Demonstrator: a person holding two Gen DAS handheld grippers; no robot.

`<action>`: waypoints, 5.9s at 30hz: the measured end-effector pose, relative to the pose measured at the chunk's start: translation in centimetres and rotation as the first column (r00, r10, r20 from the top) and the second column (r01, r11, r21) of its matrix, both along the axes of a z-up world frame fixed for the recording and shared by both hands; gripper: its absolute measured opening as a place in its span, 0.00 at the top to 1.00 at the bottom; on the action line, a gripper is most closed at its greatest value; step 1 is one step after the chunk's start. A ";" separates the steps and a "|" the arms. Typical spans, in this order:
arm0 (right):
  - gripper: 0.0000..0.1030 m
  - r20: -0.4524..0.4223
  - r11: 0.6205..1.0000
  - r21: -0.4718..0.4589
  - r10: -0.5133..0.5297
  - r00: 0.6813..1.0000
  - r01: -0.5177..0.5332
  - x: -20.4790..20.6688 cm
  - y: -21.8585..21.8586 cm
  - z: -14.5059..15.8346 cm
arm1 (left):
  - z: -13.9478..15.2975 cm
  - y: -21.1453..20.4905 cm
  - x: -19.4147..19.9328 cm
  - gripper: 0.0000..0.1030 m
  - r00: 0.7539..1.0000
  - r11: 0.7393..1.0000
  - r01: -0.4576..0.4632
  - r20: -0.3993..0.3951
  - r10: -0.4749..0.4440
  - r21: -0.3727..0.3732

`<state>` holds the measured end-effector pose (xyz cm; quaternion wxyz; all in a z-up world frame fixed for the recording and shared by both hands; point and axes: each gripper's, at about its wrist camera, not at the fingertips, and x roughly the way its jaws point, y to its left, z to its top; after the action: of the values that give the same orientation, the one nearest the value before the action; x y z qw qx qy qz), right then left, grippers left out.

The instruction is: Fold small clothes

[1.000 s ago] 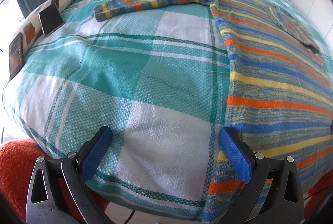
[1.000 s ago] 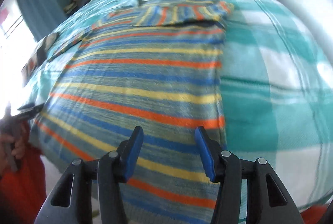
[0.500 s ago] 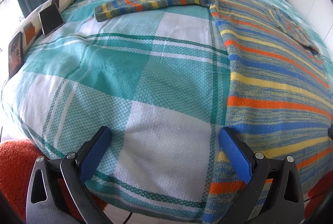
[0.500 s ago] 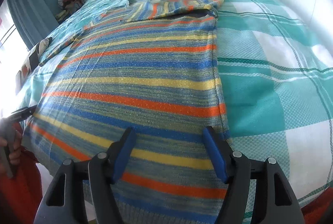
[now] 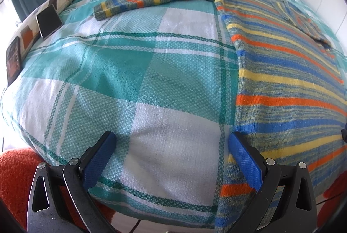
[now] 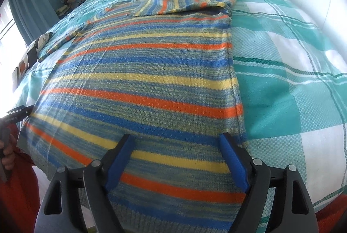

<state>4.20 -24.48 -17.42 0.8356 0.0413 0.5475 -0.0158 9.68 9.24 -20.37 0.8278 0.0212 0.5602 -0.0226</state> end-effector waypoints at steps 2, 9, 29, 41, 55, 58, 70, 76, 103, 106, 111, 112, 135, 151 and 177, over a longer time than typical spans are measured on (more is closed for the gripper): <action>0.17 -0.008 1.000 -0.006 0.006 1.000 -0.006 0.1 0.2 -0.1 | -0.1 0.1 0.0 0.00 1.000 1.000 -0.002 -0.004 0.002 -0.003; 0.09 -0.027 1.000 -0.014 0.016 1.000 -0.017 0.4 0.6 -0.5 | -0.3 0.3 0.2 0.00 1.000 1.000 -0.007 -0.024 0.006 -0.020; 0.00 -0.032 0.999 -0.014 0.036 0.999 -0.037 0.8 1.2 -0.9 | -0.7 0.7 1.4 0.00 0.998 1.000 0.006 -0.070 -0.008 -0.030; 0.00 0.045 0.997 0.070 0.024 0.999 -0.027 0.6 0.9 1.5 | 8.8 12.4 17.3 0.01 0.967 0.916 -0.233 0.027 0.255 -0.327; 0.00 0.022 0.997 0.067 0.045 0.999 -0.046 0.7 1.3 0.7 | 3.3 12.7 28.0 0.98 0.959 0.946 -0.279 -0.099 0.265 -0.168; 0.00 0.027 0.995 0.095 0.037 0.999 -0.039 0.7 0.8 0.8 | 9.3 7.6 29.1 0.98 0.990 0.972 -0.134 0.013 0.139 -0.192; 0.00 0.029 0.991 0.123 0.055 0.998 -0.059 0.4 0.4 0.7 | 14.5 -19.6 28.9 0.86 0.947 0.880 0.320 0.133 -0.292 -0.352; 0.00 0.029 0.989 0.134 0.061 0.998 -0.065 0.2 0.3 0.7 | 10.8 -19.3 28.8 0.34 0.980 0.901 0.200 0.071 -0.187 -0.386; 0.00 0.011 0.991 0.096 0.091 0.996 -0.092 0.5 0.5 0.1 | -0.3 -8.9 23.6 0.54 0.998 0.995 0.060 -0.010 -0.060 0.073; 0.00 0.006 0.991 0.083 0.101 0.995 -0.102 0.4 0.6 0.0 | 0.7 -9.1 23.1 0.53 0.998 0.996 0.055 0.000 -0.055 0.066; 0.00 0.020 0.992 0.098 0.078 0.997 -0.080 0.1 0.4 0.9 | 3.9 -8.0 18.9 0.25 0.997 0.998 0.059 0.050 -0.060 0.013; 0.00 0.033 0.993 0.096 0.061 0.998 -0.064 0.0 0.1 1.3 | 4.1 -7.6 17.9 0.22 0.995 0.997 0.077 0.064 -0.077 0.003; 0.00 -0.045 0.984 -0.146 0.092 0.995 -0.098 1.1 3.0 -1.4 | -0.2 -9.3 1.6 0.01 0.957 0.957 0.284 0.073 -0.279 -0.059; 0.00 -0.028 0.983 -0.157 0.090 0.996 -0.093 0.7 3.4 -1.8 | -0.7 -9.8 1.0 0.01 0.956 0.958 0.284 0.084 -0.281 -0.024; 0.00 -0.021 0.983 -0.158 0.086 0.996 -0.089 0.6 3.5 -1.9 | -0.9 -9.9 1.1 0.01 0.956 0.958 0.286 0.078 -0.284 -0.016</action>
<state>4.83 -21.03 -19.37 0.8322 -0.0498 0.5518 -0.0230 10.77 -0.69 -21.24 0.8364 0.0916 0.5197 -0.1486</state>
